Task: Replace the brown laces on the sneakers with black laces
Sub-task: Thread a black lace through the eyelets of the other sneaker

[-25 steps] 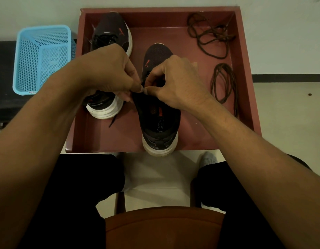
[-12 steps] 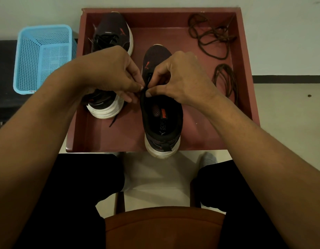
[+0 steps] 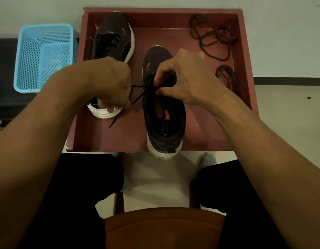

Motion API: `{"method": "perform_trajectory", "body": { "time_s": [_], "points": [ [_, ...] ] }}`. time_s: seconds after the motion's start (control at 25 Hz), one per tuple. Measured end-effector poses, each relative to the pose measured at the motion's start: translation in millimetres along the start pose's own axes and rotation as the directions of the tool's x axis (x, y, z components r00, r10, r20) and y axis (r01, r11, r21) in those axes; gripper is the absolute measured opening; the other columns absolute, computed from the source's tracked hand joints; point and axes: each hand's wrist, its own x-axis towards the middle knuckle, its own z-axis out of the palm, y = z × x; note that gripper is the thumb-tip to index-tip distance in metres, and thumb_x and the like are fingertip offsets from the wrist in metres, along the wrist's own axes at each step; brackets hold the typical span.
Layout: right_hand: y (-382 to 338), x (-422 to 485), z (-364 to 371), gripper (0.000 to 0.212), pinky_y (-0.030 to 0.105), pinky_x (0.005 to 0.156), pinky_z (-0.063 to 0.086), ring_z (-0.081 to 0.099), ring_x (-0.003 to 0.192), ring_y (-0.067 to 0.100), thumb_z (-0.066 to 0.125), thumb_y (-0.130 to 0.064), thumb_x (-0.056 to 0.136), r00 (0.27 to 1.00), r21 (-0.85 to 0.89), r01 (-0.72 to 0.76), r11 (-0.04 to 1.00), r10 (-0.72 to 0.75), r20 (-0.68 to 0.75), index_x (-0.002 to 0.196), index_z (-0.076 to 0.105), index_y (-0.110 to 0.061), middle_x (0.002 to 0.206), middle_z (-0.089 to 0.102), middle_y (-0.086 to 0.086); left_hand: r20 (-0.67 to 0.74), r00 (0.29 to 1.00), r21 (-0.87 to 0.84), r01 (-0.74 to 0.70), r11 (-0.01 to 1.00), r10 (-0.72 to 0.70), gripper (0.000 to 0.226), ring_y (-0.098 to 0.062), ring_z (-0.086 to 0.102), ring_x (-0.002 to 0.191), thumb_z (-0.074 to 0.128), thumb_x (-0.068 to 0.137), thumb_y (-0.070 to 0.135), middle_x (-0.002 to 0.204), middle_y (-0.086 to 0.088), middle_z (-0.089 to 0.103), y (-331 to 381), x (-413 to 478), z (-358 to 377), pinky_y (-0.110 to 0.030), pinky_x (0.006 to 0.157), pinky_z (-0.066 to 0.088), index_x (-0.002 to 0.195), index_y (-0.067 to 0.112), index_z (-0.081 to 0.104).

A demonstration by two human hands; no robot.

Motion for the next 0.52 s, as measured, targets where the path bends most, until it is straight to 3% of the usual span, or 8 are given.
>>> {"method": "perform_trajectory", "body": {
  "time_s": [0.12,0.2,0.32,0.4,0.52],
  "points": [
    [2.9,0.3,1.6,0.02,0.053,0.105,0.045,0.063,0.112,0.013,0.088,-0.042,0.079,1.0,0.038,0.01,0.999,-0.01,-0.004,0.096,0.077,-0.037,0.092,0.071,-0.022,-0.137,0.971,0.068,-0.186,0.98,0.194,0.011,-0.011,0.073,0.061,0.07,0.092,0.028,0.067,0.008,0.075,-2.2,3.0,-1.5,-0.022,0.065,0.053,0.099,0.025,0.079],
    [4.8,0.7,2.6,0.02,0.054,0.102,0.048,0.064,0.108,0.012,0.088,-0.042,0.078,1.0,0.057,0.016,0.998,-0.016,-0.004,0.095,0.077,-0.037,0.091,0.072,-0.021,-0.245,0.911,0.068,-0.324,0.943,0.331,0.016,-0.005,0.07,0.067,0.072,0.09,0.027,0.075,0.012,0.075,-1.1,4.1,-2.6,-0.017,0.069,0.048,0.104,0.03,0.077],
    [5.2,0.7,2.2,0.02,0.054,0.102,0.048,0.065,0.107,0.011,0.088,-0.042,0.078,1.0,0.065,0.011,0.998,-0.011,-0.002,0.095,0.077,-0.038,0.09,0.071,-0.022,-0.296,0.884,0.04,-0.366,0.93,0.361,0.011,0.006,0.064,0.065,0.077,0.087,0.021,0.078,0.017,0.073,2.2,4.5,-2.3,-0.01,0.068,0.041,0.096,0.026,0.081],
    [4.9,-0.1,1.2,0.02,0.054,0.103,0.047,0.064,0.108,0.011,0.088,-0.043,0.079,1.0,0.057,0.014,0.998,-0.014,-0.005,0.094,0.077,-0.037,0.086,0.067,-0.024,-0.234,0.918,0.064,-0.314,0.947,0.32,0.003,0.011,0.064,0.063,0.078,0.086,0.023,0.065,0.019,0.067,-0.6,5.9,-1.4,-0.013,0.065,0.044,0.086,0.025,0.08],
    [5.4,-0.6,0.6,0.018,0.054,0.106,0.043,0.062,0.112,0.012,0.087,-0.044,0.08,1.0,0.037,-0.002,0.999,0.002,0.0,0.092,0.076,-0.037,0.087,0.066,-0.024,0.025,0.984,0.137,-0.179,0.974,0.177,0.014,-0.005,0.069,0.053,0.079,0.089,0.03,0.064,0.008,0.073,-3.2,6.0,2.4,-0.023,0.064,0.054,0.076,0.026,0.078]
  ]
}}
